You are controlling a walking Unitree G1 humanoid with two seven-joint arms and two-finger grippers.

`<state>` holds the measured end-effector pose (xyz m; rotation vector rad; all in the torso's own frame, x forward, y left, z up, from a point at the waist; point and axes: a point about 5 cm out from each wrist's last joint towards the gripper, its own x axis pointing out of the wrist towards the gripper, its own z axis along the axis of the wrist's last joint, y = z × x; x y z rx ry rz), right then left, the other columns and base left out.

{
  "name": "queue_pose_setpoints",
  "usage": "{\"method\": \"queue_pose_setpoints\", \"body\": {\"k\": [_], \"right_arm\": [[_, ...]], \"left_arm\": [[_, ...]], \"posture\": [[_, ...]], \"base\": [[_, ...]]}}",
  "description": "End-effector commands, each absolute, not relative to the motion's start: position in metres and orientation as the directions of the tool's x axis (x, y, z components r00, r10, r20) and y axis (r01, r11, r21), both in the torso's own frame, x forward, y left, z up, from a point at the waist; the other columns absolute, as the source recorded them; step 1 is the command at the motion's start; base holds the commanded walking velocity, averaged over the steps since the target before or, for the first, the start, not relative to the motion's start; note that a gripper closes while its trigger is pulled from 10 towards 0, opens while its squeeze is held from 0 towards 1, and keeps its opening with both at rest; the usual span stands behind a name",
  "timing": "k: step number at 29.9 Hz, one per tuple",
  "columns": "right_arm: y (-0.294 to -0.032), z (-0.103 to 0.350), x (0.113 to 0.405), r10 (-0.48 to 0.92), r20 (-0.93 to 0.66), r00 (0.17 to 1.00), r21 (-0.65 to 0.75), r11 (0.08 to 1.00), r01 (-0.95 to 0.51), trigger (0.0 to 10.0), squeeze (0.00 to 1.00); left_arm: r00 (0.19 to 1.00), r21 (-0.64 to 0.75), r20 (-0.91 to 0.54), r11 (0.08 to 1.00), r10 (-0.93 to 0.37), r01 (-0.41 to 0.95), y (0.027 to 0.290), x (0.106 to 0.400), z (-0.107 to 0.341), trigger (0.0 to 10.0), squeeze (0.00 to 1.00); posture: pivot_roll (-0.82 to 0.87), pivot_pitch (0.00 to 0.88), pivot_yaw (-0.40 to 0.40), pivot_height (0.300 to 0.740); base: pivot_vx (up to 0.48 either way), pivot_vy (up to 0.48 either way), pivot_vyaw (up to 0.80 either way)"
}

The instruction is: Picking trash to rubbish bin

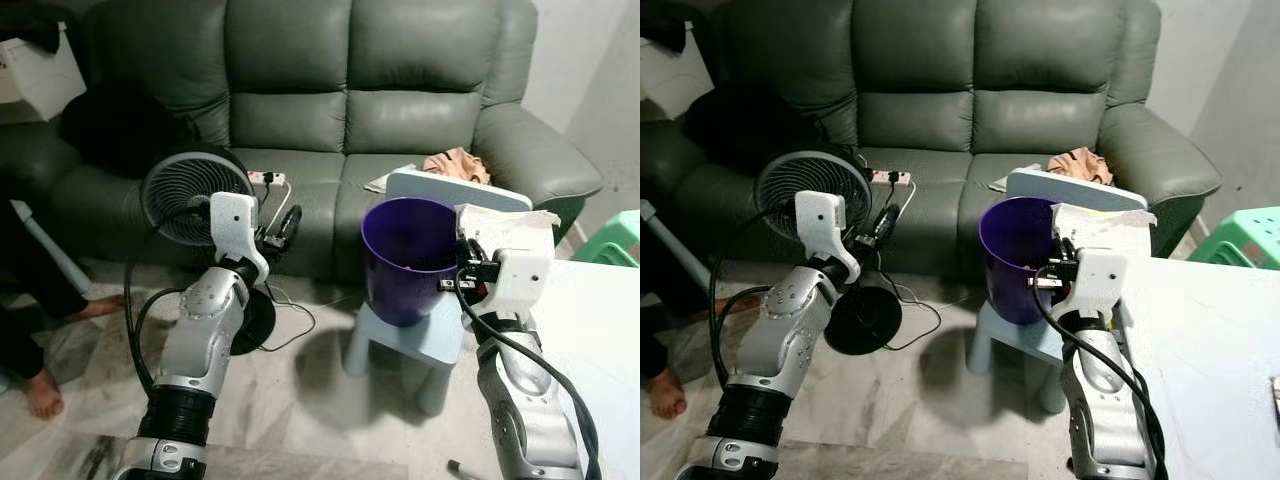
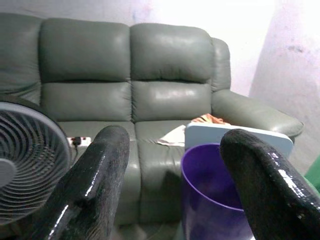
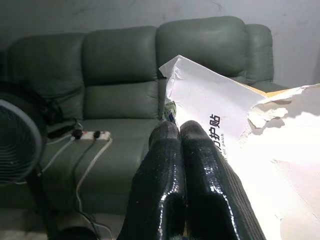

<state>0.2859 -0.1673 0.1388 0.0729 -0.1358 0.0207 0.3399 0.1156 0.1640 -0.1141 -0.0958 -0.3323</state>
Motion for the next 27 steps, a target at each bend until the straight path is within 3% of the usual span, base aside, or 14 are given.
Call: {"method": "queue_pose_setpoints", "body": {"k": [1,6,27], "right_arm": [[-0.1630,0.1459,0.2857,0.039,0.164,0.986,0.077,0.996,-0.052,10.0,0.00],[-0.1625,0.1455,0.2854,0.044,0.163,0.986,0.079,0.995,-0.058,10.0,0.00],[-0.1570,0.1457,0.2887,0.074,0.167,0.983,0.082,0.993,-0.089,10.0,0.00]], "left_arm": [[0.944,-0.096,0.125,0.943,-0.307,0.319,0.1216,0.3401,0.1681,10.0,0.00],[0.943,-0.099,0.127,0.942,-0.306,0.319,0.1218,0.3400,0.1683,10.0,0.00],[0.941,-0.092,0.132,0.941,-0.312,0.325,0.1218,0.3421,0.1709,10.0,0.00]], "posture": [[-0.03,0.000,0.003,0.740],[-0.03,0.000,0.003,0.740],[-0.03,0.000,0.003,0.740]], "base": [[0.000,0.000,0.00],[0.194,0.000,0.00],[0.468,0.000,0.00]]}}
